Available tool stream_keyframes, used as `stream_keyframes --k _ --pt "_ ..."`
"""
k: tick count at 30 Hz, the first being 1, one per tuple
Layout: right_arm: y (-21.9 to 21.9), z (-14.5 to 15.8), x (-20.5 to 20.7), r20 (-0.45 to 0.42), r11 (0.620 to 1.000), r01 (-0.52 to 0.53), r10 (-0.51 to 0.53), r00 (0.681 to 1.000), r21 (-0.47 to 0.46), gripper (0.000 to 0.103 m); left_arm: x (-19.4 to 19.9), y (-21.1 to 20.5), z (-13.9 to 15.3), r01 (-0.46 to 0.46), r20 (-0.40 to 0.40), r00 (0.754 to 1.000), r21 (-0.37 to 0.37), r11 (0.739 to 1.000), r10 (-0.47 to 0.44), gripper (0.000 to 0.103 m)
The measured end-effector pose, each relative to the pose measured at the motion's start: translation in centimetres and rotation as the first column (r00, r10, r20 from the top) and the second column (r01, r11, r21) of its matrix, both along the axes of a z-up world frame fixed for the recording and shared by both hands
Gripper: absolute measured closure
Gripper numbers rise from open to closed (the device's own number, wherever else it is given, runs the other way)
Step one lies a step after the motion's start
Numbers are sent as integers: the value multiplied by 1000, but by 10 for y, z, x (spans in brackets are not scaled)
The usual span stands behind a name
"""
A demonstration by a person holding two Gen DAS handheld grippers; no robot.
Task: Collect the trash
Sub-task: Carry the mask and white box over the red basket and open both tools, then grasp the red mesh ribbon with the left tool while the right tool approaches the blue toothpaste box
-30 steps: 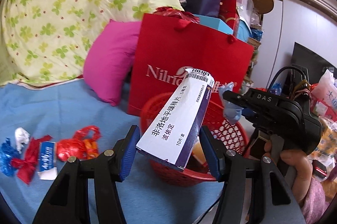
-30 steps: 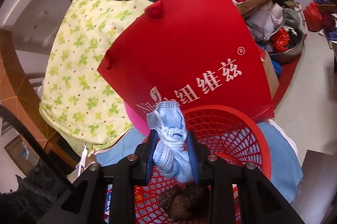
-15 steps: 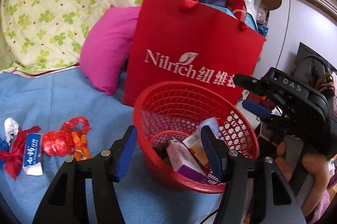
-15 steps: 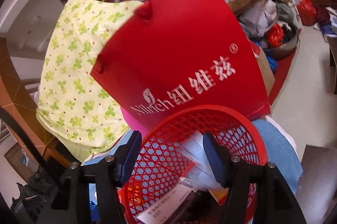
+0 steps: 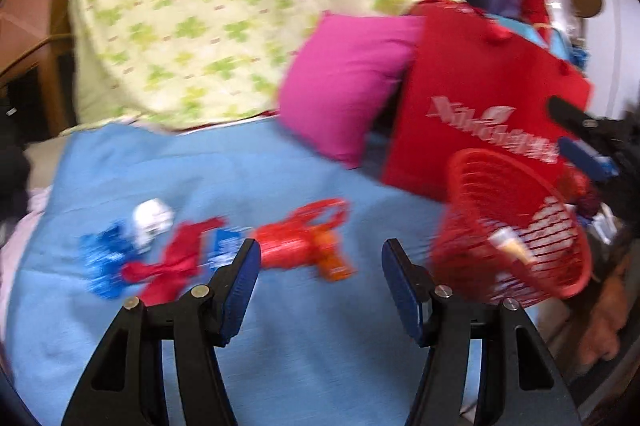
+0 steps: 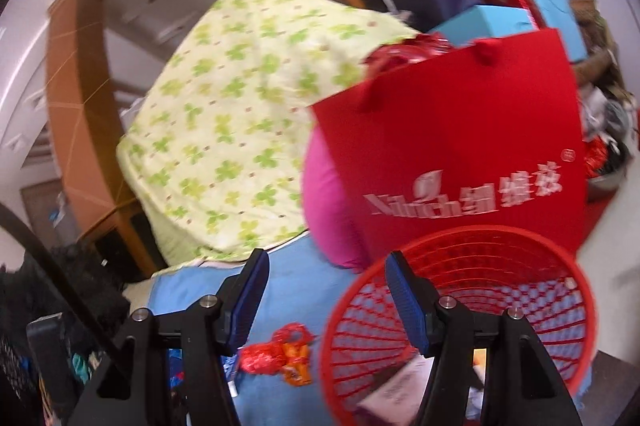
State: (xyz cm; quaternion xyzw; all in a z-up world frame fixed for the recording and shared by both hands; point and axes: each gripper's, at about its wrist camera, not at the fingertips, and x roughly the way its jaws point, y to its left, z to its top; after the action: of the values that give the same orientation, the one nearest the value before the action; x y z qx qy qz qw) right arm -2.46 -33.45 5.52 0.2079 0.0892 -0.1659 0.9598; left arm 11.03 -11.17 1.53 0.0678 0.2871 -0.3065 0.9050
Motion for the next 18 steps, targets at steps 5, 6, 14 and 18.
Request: stream_keyframes --k 5,6,14,18 --pt "35 -5 22 -25 996 -90 90 996 -18 38 36 66 1 -167 -34 985 -19 986 167 39" --pt "41 -6 25 -32 994 -106 105 994 -25 38 40 75 2 -185 -39 982 -29 982 184 39" --pt "85 -24 61 -143 972 -233 225 964 -41 38 69 150 8 -380 -29 925 -40 924 379 39" --pt "102 -33 74 -189 956 -289 276 942 -43 38 79 181 1 -450 -66 892 -46 892 447 39"
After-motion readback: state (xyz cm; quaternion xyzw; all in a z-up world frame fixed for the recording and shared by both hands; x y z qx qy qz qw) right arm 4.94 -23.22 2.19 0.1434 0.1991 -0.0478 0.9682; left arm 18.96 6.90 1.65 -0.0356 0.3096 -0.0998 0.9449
